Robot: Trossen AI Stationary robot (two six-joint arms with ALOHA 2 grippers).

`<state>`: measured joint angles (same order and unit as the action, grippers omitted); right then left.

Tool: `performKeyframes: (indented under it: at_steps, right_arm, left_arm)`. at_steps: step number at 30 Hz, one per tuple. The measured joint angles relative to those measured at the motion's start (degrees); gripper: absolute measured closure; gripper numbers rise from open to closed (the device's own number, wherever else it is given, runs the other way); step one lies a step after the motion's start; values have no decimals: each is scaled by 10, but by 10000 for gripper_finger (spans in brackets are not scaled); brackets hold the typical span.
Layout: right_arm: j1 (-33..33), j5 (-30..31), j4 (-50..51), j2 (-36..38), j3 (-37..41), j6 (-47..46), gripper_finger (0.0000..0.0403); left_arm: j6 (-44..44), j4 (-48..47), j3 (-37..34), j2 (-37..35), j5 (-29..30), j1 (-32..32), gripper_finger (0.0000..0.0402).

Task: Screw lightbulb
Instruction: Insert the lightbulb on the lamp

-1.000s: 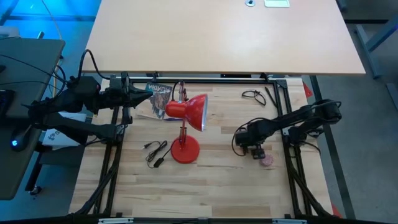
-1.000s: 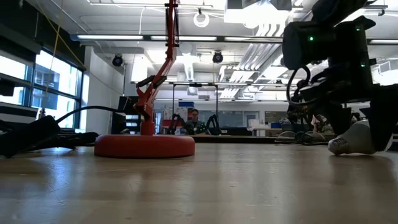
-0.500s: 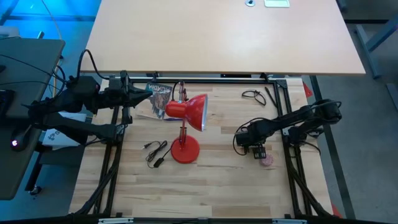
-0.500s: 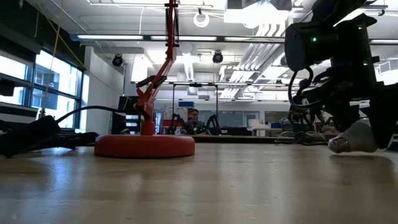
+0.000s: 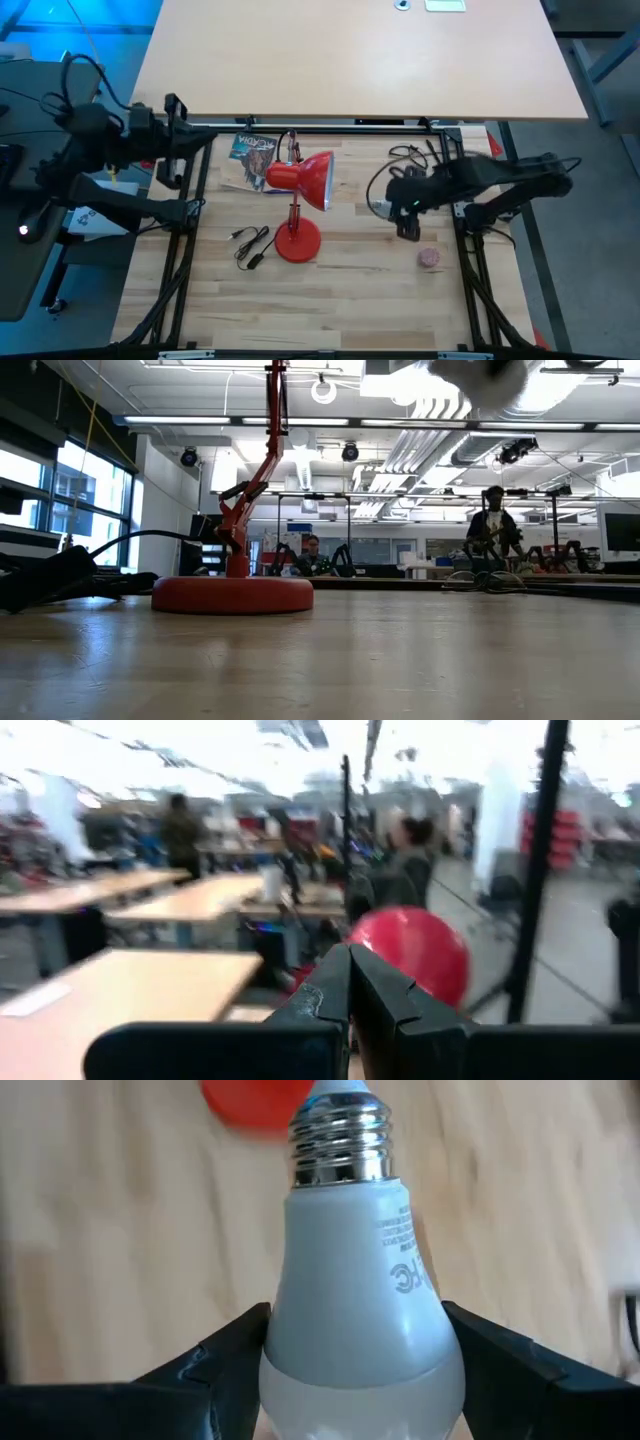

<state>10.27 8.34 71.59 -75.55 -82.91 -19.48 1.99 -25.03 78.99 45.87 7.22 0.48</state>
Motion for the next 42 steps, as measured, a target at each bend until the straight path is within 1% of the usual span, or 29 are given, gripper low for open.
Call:
performKeyframes:
  at_steps: [4, 6, 8, 10, 12, 14, 15, 17, 19, 21, 23, 25, 26, 28, 30, 33, 35, 38, 40, 42]
  right_arm:
    - [31, 1, 18, -31, -114, -21, 151]
    - [56, 0, 33, -60, -150, -42, 151]
    - [83, 0, 31, -89, -167, -58, 151]
    - [110, -5, 13, -116, -167, -80, 151]
    - [135, -26, -17, -136, -156, -107, 151]
    - [156, -39, -45, -154, -144, -129, 151]
    - [166, -41, -60, -160, -139, -139, 151]
    - [182, -46, -89, -167, -130, -156, 151]
    - [193, -49, -116, -171, -123, -170, 151]
    - [202, -49, -145, -177, -118, -181, 151]
    - [209, -47, -172, -183, -118, -181, 151]
    - [216, -47, -202, -190, -118, -178, 151]
    - [220, -49, -217, -194, -118, -174, 151]
    - [228, -55, -241, -205, -118, -164, 151]
    - [236, -59, -262, -217, -118, -157, 151]
    - [243, -84, -295, -235, -118, -153, 151]
    - [245, -105, -316, -246, -118, -163, 151]
    - [244, -117, -346, -254, -118, -182, 151]
    - [242, -122, -366, -254, -118, -201, 150]
    - [239, -123, -379, -254, -118, -219, 148]
  left_arm:
    - [-18, -118, 56, 41, -37, -33, 402]
    - [-54, -176, 71, 57, -51, -63, 401]
    - [-89, -214, 72, 68, -63, -98, 402]
    - [-127, -229, 71, 79, -80, -141, 402]
    - [-167, -224, 58, 85, -85, -194, 402]
    - [-216, -202, 28, 85, -80, -255, 402]
    - [-243, -181, 7, 85, -68, -288, 402]
    - [-302, -123, -40, 82, -26, -360, 402]
    - [-344, -31, -98, 83, 46, -437, 401]
    - [-370, 85, -161, 91, 141, -510, 402]
    - [-381, 213, -221, 117, 243, -567, 402]
    - [-396, 323, -262, 162, 331, -601, 402]
    - [-405, 366, -272, 190, 359, -610, 402]
    - [-416, 421, -273, 250, 375, -614, 402]
    - [-423, 450, -258, 305, 366, -607, 402]
    - [-417, 440, -218, 361, 302, -581, 402]
    - [-407, 397, -187, 386, 263, -564, 401]
    - [-402, 280, -142, 404, 203, -533, 390]
    - [-380, 211, -117, 406, 146, -509, 374]
    - [-347, 170, -102, 406, 102, -487, 351]
